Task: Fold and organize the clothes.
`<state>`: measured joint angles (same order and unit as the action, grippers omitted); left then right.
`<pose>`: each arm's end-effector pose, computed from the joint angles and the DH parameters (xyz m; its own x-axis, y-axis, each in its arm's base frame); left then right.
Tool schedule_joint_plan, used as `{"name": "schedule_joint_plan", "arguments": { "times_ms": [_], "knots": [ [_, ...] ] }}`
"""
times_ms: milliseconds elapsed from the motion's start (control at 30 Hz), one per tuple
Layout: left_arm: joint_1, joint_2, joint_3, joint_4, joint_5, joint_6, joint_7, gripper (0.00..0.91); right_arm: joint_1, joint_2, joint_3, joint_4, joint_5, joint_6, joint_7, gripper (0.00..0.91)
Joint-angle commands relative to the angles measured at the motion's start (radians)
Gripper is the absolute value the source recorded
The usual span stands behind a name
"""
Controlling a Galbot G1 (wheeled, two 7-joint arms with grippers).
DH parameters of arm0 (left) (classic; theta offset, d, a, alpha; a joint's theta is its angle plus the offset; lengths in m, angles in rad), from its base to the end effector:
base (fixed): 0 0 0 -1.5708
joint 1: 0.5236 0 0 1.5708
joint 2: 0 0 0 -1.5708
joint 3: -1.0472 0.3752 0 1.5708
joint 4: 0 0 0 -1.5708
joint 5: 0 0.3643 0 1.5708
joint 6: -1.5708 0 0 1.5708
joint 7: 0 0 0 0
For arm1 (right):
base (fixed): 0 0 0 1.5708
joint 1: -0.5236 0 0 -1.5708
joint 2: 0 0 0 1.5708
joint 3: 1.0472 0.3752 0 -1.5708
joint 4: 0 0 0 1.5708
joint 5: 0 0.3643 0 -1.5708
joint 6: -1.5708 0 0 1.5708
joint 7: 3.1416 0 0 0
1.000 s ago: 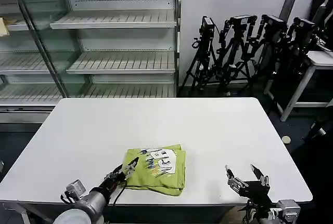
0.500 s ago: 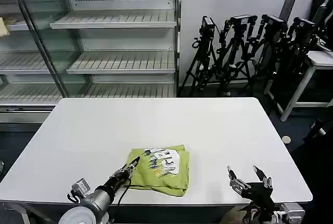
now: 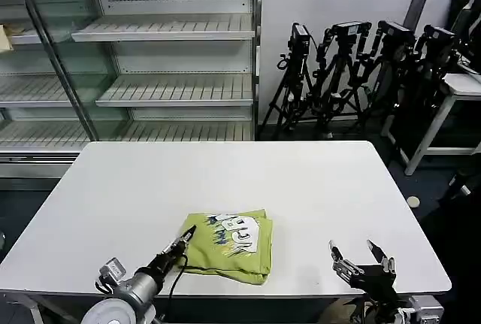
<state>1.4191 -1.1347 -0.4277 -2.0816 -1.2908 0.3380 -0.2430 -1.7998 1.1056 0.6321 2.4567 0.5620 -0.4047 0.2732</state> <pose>0.2251 0.0557 -0.2934 -0.8686 0.3731 0.3261 0.0109 0.6722 -0.7403 0.1180 -0.0640 -0.2091 -0.9431 -0.0633 0.3264 -0.0455 0.9970 0.0619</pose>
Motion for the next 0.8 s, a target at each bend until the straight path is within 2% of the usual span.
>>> {"name": "schedule_joint_plan", "arguments": {
  "times_ms": [33, 133, 333, 467, 567, 667, 800],
  "knots": [
    [0.032, 0.044, -0.108, -0.042, -0.01, -0.001, 0.002, 0.04, -0.001, -0.002, 0.004, 0.003, 0.003, 0.001, -0.001, 0.907],
    [0.077, 0.102, -0.194, -0.045, 0.123, 0.003, 0.05, 0.04, 0.009, -0.006, 0.006, -0.001, 0.011, 0.003, -0.002, 0.907],
    [0.149, 0.242, -0.512, -0.042, 0.363, 0.007, 0.219, 0.04, 0.052, -0.014, -0.015, -0.027, 0.022, 0.003, -0.003, 0.907],
    [0.213, 0.346, -0.662, 0.001, 0.608, -0.069, 0.356, 0.04, 0.086, -0.025, -0.028, -0.049, 0.03, 0.003, -0.001, 0.907],
    [0.253, 0.405, -0.763, 0.032, 0.708, -0.135, 0.435, 0.04, 0.098, -0.033, -0.029, -0.054, 0.038, 0.002, -0.001, 0.907],
    [0.274, 0.458, -0.838, 0.063, 0.802, -0.187, 0.478, 0.04, 0.099, -0.042, -0.023, -0.06, 0.049, 0.003, -0.003, 0.907],
    [0.261, 0.468, -0.817, 0.02, 0.83, -0.172, 0.466, 0.04, 0.097, -0.049, -0.016, -0.07, 0.056, 0.007, -0.005, 0.907]
  ]
}}
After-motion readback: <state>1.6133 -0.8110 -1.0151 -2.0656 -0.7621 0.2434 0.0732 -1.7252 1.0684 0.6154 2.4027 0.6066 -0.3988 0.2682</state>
